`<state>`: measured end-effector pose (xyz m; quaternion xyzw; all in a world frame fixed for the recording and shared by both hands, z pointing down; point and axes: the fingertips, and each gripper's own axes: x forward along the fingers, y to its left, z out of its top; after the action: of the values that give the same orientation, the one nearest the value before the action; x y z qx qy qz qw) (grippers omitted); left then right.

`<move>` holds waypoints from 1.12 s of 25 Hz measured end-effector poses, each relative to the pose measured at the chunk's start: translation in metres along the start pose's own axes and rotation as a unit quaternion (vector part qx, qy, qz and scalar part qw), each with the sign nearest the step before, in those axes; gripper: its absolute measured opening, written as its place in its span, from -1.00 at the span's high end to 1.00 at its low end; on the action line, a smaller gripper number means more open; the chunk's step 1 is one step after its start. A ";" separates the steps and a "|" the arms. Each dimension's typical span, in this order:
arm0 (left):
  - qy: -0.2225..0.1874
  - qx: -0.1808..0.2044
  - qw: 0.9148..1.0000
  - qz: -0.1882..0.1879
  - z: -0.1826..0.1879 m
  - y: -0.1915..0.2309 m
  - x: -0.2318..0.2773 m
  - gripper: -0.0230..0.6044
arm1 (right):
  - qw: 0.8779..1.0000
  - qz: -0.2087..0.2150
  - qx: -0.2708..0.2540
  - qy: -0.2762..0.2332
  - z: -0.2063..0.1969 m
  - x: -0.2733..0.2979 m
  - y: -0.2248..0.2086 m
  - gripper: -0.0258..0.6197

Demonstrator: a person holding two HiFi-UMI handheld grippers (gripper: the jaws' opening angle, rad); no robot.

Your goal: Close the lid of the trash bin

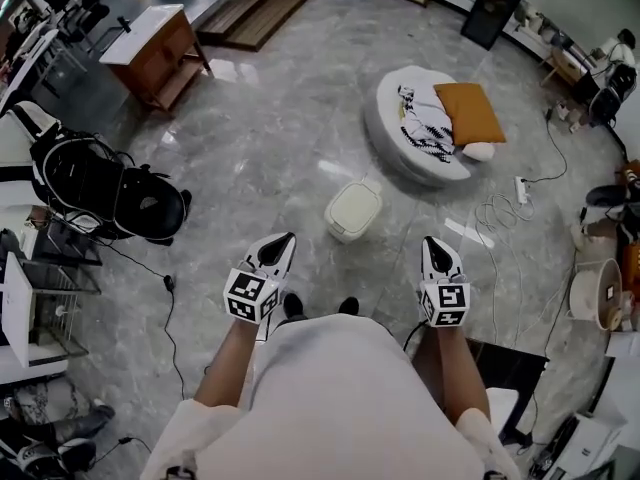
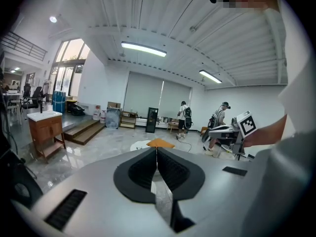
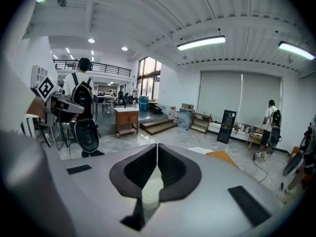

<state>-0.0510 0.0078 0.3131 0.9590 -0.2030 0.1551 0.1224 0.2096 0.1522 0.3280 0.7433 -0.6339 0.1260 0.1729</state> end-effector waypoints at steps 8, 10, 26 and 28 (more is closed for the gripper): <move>-0.013 0.007 1.000 -0.013 0.014 0.015 -0.004 0.87 | 1.000 -0.012 0.003 -0.017 0.019 -0.005 0.009 0.82; -0.015 0.008 1.000 -0.017 0.016 0.015 -0.003 0.87 | 1.000 -0.015 0.004 -0.018 0.021 -0.006 0.010 0.82; -0.025 0.002 0.999 -0.023 0.022 0.016 -0.001 0.87 | 1.000 -0.023 -0.002 -0.020 0.026 -0.012 0.010 0.83; -0.026 0.000 0.999 -0.023 0.021 0.017 0.000 0.87 | 1.000 -0.023 -0.004 -0.019 0.026 -0.011 0.011 0.83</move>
<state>-0.0537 -0.0137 0.2969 0.9672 -0.1843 0.1272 0.1202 0.1964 0.1501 0.3010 0.7591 -0.6204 0.1056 0.1664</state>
